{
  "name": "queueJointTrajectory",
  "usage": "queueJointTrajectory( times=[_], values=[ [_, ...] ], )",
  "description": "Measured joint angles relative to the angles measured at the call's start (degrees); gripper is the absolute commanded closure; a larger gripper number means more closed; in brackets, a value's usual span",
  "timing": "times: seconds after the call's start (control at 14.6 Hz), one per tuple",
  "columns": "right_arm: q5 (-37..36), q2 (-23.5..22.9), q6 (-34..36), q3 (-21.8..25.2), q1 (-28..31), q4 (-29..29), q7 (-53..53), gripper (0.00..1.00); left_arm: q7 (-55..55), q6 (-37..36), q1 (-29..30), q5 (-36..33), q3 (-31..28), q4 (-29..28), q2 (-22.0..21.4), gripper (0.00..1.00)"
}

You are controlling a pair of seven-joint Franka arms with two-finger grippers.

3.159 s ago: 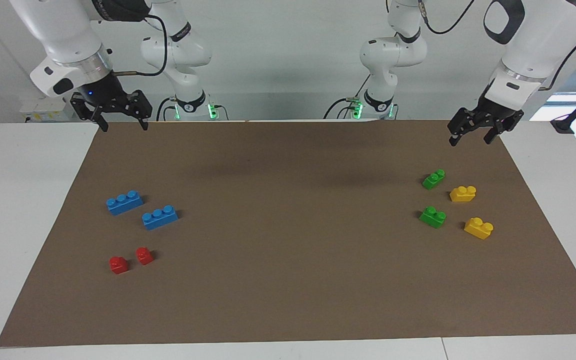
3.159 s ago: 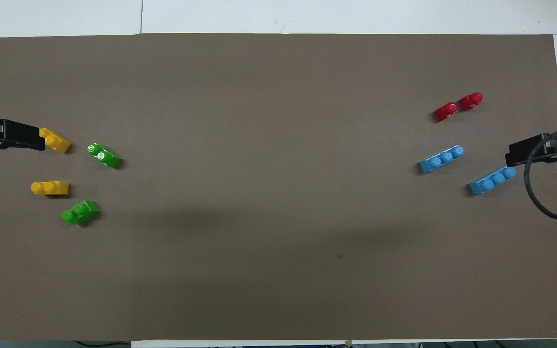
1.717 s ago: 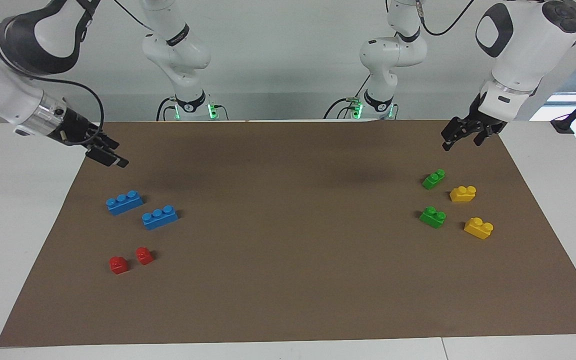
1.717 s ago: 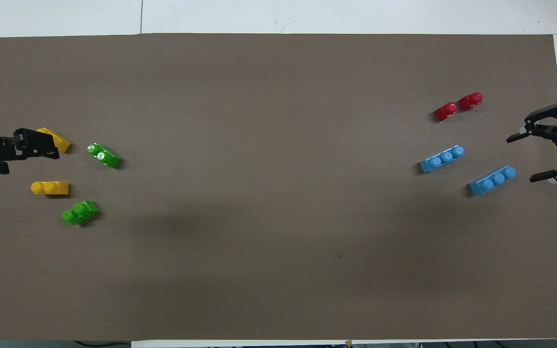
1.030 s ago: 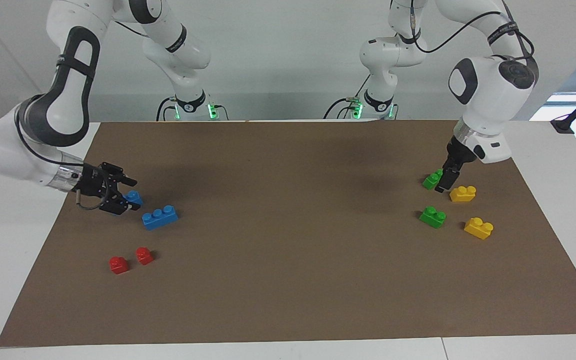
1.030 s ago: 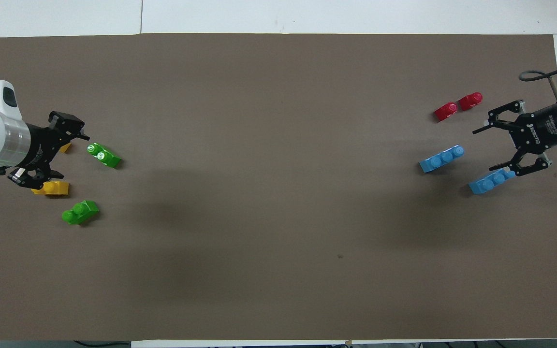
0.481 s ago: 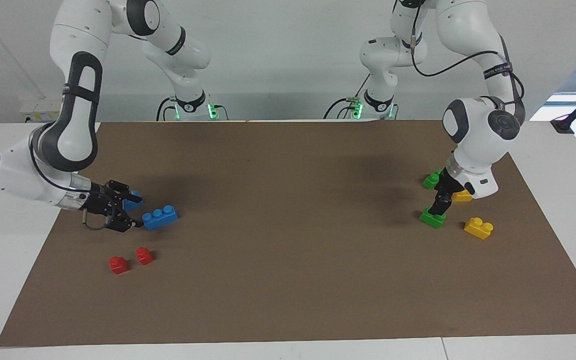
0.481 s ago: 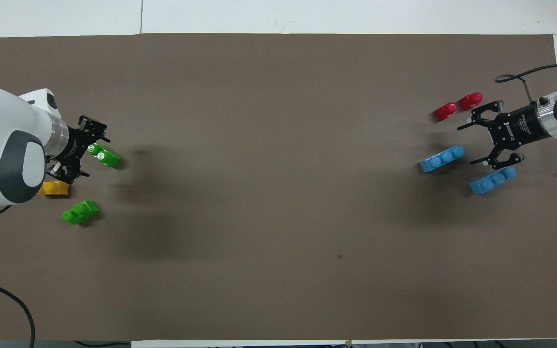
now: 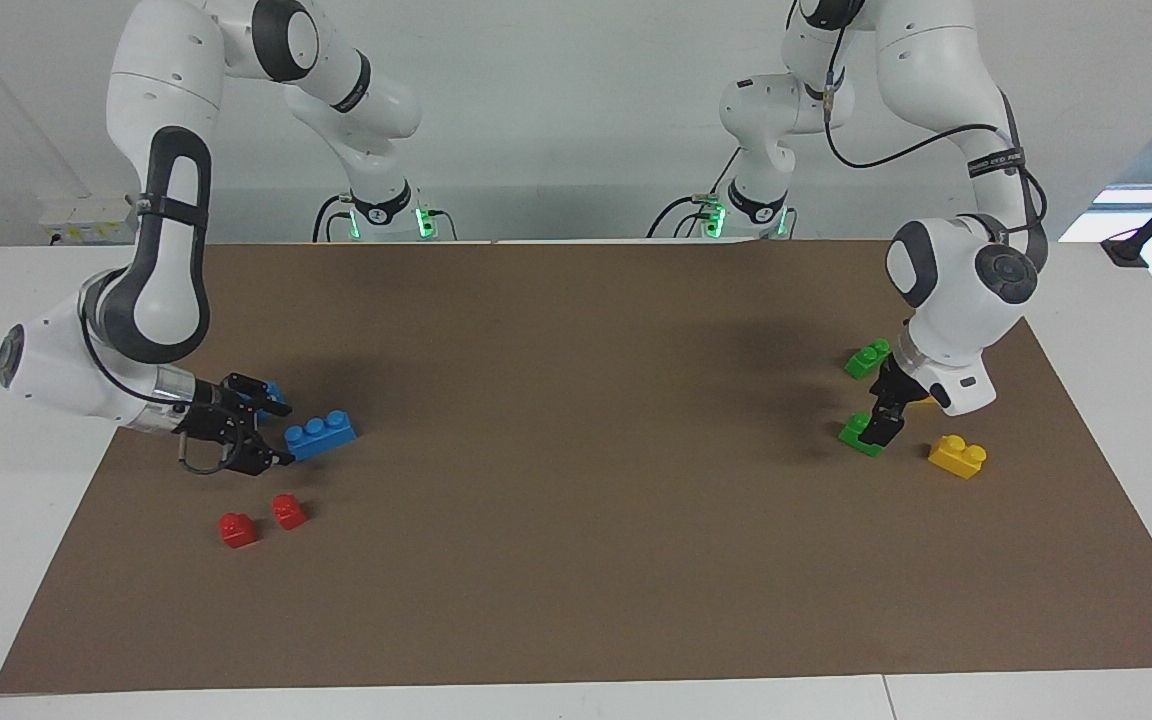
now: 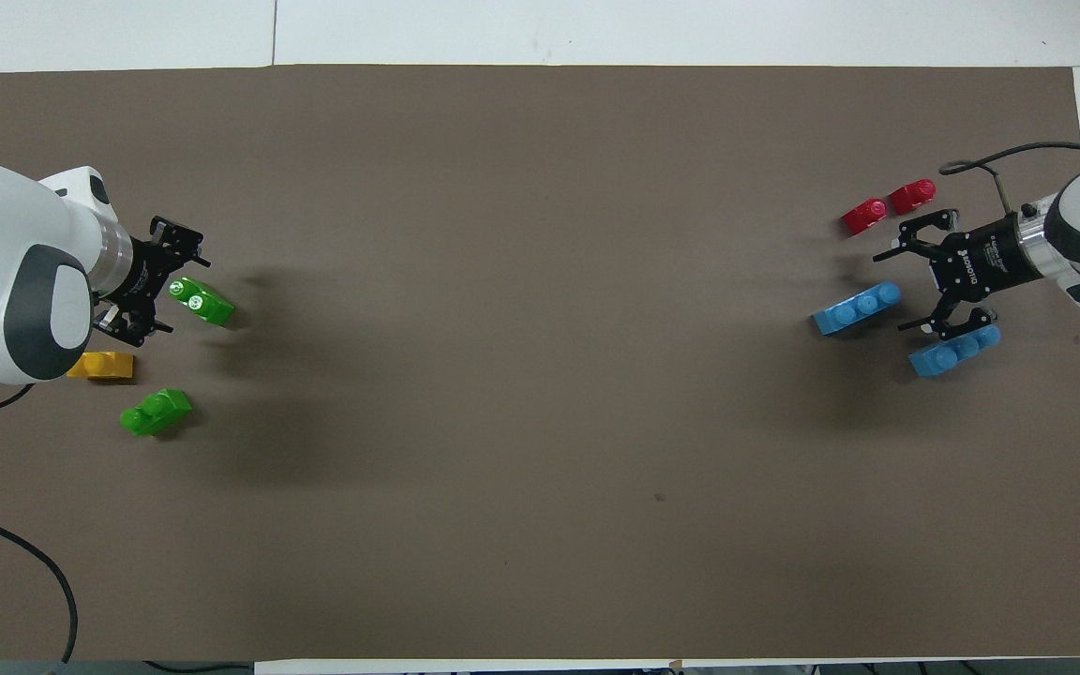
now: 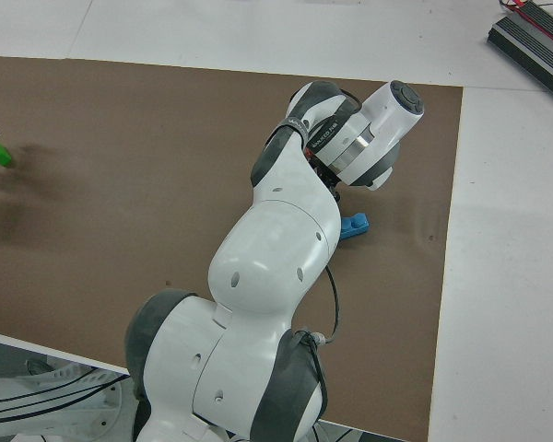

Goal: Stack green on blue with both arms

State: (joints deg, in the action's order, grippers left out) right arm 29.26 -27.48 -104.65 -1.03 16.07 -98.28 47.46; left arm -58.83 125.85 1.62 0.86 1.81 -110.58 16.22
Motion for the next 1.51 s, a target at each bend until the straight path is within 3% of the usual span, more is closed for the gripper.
queueJointTrajectory(
  times=[0.69,0.89,1.03,1.1,1.17,1.24,1.3,1.37,1.51],
  values=[
    [0.54,0.96,-2.70,0.20,0.19,-3.99,-4.48,0.04,2.13,3.07,0.48,-0.19,0.01,0.00,3.00,0.01],
    [0.54,0.97,-4.11,0.21,0.19,-4.72,-5.46,0.04,2.41,4.08,0.63,-0.20,0.01,-0.10,3.35,0.07],
    [0.54,0.97,-4.70,0.21,0.19,-5.30,-5.91,0.05,2.47,4.56,0.65,-0.20,0.01,-0.13,3.49,0.19],
    [0.54,0.97,-4.71,0.21,0.19,-5.42,-6.03,0.10,2.53,4.82,0.65,-0.20,0.02,-0.23,3.52,0.27],
    [0.54,0.97,-4.71,0.21,0.19,-5.45,-6.05,0.21,2.54,5.14,0.65,-0.20,0.02,-0.43,3.52,0.36],
    [0.54,0.98,-4.72,0.21,0.19,-5.46,-6.07,0.51,2.54,5.47,0.65,-0.20,0.02,-0.68,3.53,0.59],
    [0.54,0.98,-4.72,0.21,0.19,-5.46,-6.29,0.65,2.60,5.75,0.65,-0.20,0.03,-0.89,3.53,0.79],
    [0.54,1.01,-4.72,0.21,0.21,-5.47,-6.83,0.96,2.70,5.92,0.65,-0.20,0.03,-0.97,3.55,0.96],
    [0.55,1.05,-4.71,0.21,0.29,-5.51,-7.69,1.00,3.05,6.05,0.65,-0.21,0.04,-0.97,3.55,1.00]
  ],
)
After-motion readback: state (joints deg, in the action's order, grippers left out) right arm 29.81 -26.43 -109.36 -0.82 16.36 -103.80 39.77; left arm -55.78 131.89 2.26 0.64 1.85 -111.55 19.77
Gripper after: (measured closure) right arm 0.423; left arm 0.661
